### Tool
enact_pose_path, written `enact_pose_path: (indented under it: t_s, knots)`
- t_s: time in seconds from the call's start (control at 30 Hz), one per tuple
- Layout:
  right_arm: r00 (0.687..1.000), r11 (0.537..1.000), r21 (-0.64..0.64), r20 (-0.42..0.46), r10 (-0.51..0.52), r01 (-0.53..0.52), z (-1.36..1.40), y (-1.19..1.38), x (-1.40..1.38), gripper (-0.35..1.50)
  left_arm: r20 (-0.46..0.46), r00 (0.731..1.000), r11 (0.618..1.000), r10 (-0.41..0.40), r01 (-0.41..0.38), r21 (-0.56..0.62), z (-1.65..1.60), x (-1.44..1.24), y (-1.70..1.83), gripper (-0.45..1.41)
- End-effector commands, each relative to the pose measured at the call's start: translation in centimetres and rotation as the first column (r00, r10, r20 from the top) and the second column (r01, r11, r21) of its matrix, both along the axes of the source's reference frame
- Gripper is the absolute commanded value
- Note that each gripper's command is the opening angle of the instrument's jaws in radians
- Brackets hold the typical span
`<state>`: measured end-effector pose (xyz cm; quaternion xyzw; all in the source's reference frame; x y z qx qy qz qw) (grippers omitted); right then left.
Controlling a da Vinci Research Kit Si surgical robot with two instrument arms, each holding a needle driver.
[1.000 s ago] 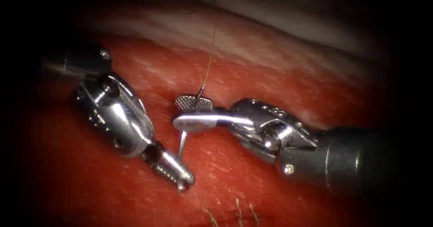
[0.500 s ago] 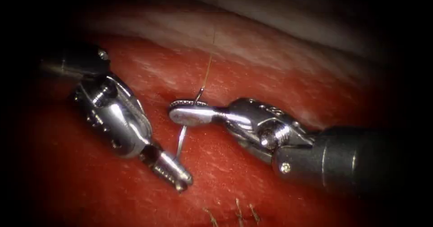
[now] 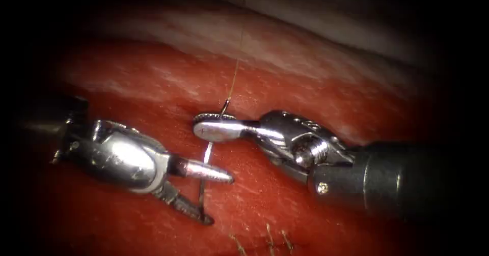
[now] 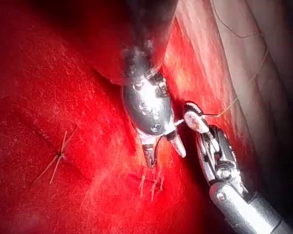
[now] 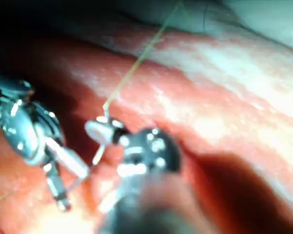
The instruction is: Wound Closure
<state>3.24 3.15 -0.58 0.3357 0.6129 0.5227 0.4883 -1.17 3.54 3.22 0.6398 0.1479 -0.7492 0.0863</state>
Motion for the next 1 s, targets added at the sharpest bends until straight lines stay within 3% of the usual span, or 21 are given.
enact_pose_path:
  t_s: [0.03, 0.47, 0.63, 0.7, 0.73, 0.8, 0.83, 1.0]
  knots:
    - [1.0, 1.0, -0.008, 0.002, 0.001, -0.001, 0.02, 0.06, 0.07, -0.35, 0.0, 1.0, 1.0, 0.0, 0.0, 0.007, 0.06, -0.05, -0.05, 0.78]
    - [0.979, 0.979, -0.2, 0.187, 0.084, -0.045, 0.01, 0.45, -0.22, -0.35, -0.103, 0.988, 0.992, 0.113, -0.107, 0.067, -0.23, 0.2, -0.24, 0.78]
    - [0.932, 0.868, -0.494, 0.334, 0.143, 0.044, 0.05, 0.61, -0.3, -0.35, -0.19, 0.981, 0.998, -0.027, 0.039, 0.058, -0.29, 0.3, 0.2, 0.77]
    - [0.93, 0.86, -0.508, 0.336, 0.146, 0.048, 0.05, 0.64, -0.3, -0.35, -0.209, 0.977, 0.997, -0.043, 0.057, 0.061, -0.27, 0.31, 0.26, 0.71]
    - [0.921, 0.826, -0.559, 0.355, 0.16, 0.072, 0.02, 0.74, -0.3, -0.35, -0.251, 0.965, 0.994, -0.077, 0.092, 0.051, -0.22, 0.33, 0.36, 0.65]
    - [0.902, 0.76, -0.639, 0.39, 0.188, 0.118, 0.01, 0.95, -0.28, -0.35, -0.413, 0.904, 0.992, -0.109, 0.126, 0.014, -0.02, 0.41, 0.57, 0.15]
    - [0.902, 0.76, -0.639, 0.39, 0.188, 0.118, 0.01, 0.95, -0.28, -0.35, -0.413, 0.904, 0.992, -0.109, 0.126, 0.014, -0.02, 0.41, 0.57, 0.15]
    - [0.883, 0.687, -0.707, 0.417, 0.214, 0.167, 0.06, 1.03, -0.21, -0.35, -0.538, 0.831, 0.981, -0.141, 0.191, 0.038, 0.15, 0.5, 0.75, -0.09]
